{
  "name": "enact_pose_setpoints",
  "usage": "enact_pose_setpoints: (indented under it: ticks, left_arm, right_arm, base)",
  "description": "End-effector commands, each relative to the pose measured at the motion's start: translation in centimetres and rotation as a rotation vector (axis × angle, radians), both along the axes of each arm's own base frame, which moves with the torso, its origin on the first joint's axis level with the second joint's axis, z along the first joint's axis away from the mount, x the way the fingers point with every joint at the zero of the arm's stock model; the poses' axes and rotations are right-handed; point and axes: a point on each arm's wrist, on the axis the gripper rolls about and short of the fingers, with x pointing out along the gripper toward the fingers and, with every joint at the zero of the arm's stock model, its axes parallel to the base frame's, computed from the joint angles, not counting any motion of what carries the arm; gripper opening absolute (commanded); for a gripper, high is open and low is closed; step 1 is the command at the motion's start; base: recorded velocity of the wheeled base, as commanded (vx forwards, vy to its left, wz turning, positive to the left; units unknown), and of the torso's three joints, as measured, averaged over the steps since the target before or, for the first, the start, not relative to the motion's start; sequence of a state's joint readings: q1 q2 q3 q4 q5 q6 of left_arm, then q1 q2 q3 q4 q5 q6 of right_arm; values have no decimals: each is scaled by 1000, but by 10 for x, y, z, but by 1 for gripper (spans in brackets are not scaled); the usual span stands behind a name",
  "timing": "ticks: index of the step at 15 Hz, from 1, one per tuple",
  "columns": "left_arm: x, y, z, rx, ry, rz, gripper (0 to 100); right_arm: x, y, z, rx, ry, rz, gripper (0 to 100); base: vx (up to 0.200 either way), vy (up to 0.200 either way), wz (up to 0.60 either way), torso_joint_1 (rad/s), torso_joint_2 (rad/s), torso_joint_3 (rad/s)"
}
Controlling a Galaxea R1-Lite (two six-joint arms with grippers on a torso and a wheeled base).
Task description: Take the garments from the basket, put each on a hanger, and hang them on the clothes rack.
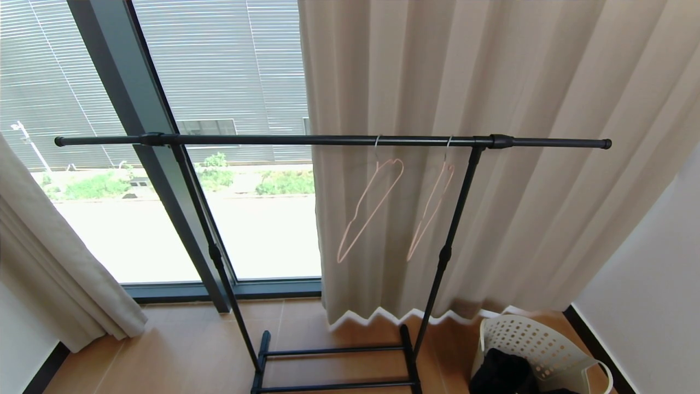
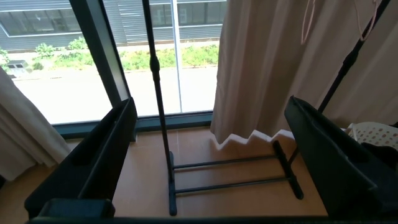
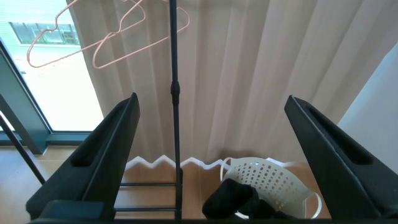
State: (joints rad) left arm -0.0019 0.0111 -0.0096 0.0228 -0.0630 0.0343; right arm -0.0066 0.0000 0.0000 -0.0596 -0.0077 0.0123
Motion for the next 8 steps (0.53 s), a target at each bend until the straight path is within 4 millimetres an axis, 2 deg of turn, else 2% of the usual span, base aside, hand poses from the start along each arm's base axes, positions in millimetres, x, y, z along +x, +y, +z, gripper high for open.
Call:
enact_pose_setpoints:
  ticks: [1,8]
  left_arm:
    - [0,0,0,1,0,0,100]
    - [0,0,0,-1,0,0,100]
  right_arm:
    - [0,0,0,0,0,0,100]
    - [0,0,0,1,0,1,100]
  base:
    - [0,0,0,-51,56,71]
    - [0,0,0,-136,309,165]
